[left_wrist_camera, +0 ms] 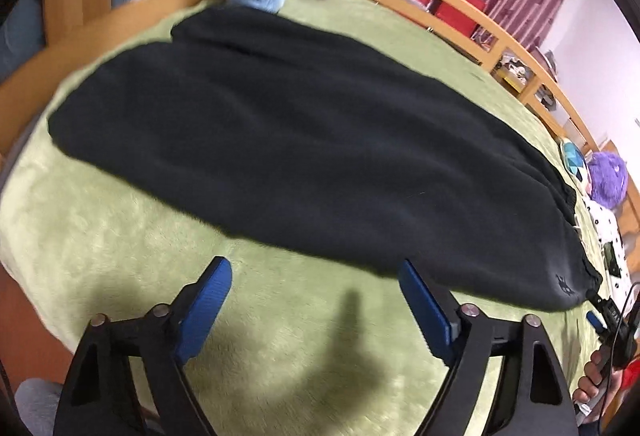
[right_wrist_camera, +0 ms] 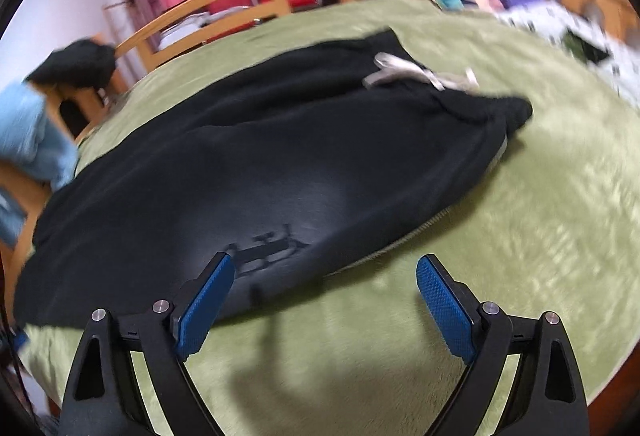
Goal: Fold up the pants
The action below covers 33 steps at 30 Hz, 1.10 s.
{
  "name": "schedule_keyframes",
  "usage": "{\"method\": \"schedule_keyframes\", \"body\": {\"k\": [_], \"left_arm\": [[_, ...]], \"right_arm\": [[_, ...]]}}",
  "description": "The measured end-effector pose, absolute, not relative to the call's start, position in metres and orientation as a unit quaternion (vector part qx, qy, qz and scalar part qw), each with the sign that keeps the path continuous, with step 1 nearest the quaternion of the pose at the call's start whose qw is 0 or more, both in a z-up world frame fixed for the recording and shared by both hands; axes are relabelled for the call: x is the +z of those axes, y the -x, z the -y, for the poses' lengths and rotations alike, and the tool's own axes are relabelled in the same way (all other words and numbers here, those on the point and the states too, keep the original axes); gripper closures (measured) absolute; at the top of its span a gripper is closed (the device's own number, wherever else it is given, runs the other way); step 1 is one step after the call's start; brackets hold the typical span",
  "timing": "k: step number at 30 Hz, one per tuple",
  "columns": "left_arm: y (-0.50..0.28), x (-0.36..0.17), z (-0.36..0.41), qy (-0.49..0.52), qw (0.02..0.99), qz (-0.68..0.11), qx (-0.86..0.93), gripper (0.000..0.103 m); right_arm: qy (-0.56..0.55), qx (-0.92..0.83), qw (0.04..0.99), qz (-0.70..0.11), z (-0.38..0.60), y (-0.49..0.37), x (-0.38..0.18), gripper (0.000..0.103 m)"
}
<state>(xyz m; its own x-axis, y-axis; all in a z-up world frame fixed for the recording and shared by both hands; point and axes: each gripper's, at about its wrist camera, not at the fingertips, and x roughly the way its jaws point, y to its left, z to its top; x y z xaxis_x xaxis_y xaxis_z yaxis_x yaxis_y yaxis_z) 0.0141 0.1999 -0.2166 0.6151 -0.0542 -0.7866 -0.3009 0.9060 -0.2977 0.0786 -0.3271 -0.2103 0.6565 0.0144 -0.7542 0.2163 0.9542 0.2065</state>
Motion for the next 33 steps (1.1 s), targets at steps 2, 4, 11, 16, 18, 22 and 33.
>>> {"method": "schedule_keyframes", "body": {"k": [2,4,11,16,18,22,33], "left_arm": [[-0.020,-0.226,-0.204,0.215,0.870,-0.437,0.079,0.022],[-0.028,-0.234,-0.211,0.234,0.865,-0.436,0.084,0.022],[-0.055,-0.243,-0.236,0.288,0.857,-0.413,0.107,0.041],[-0.063,-0.237,-0.249,0.298,0.849,-0.421,0.114,0.087],[-0.061,-0.223,-0.253,0.312,0.855,-0.405,0.087,0.091],[-0.070,-0.188,-0.258,0.316,0.872,-0.371,0.052,0.091],[-0.185,-0.110,-0.246,0.241,0.921,-0.302,0.043,0.091]], "right_arm": [[-0.160,-0.061,0.893,-0.416,0.338,-0.084,-0.220,0.011],[-0.176,-0.069,0.886,-0.424,0.345,-0.091,-0.230,0.011],[-0.198,-0.079,0.877,-0.432,0.347,-0.119,-0.246,0.029],[-0.199,-0.066,0.871,-0.444,0.338,-0.139,-0.243,0.082],[-0.199,-0.065,0.877,-0.432,0.336,-0.138,-0.234,0.085],[-0.200,-0.048,0.892,-0.403,0.332,-0.139,-0.204,0.086],[-0.164,-0.022,0.921,-0.354,0.324,-0.223,-0.124,0.087]]}}
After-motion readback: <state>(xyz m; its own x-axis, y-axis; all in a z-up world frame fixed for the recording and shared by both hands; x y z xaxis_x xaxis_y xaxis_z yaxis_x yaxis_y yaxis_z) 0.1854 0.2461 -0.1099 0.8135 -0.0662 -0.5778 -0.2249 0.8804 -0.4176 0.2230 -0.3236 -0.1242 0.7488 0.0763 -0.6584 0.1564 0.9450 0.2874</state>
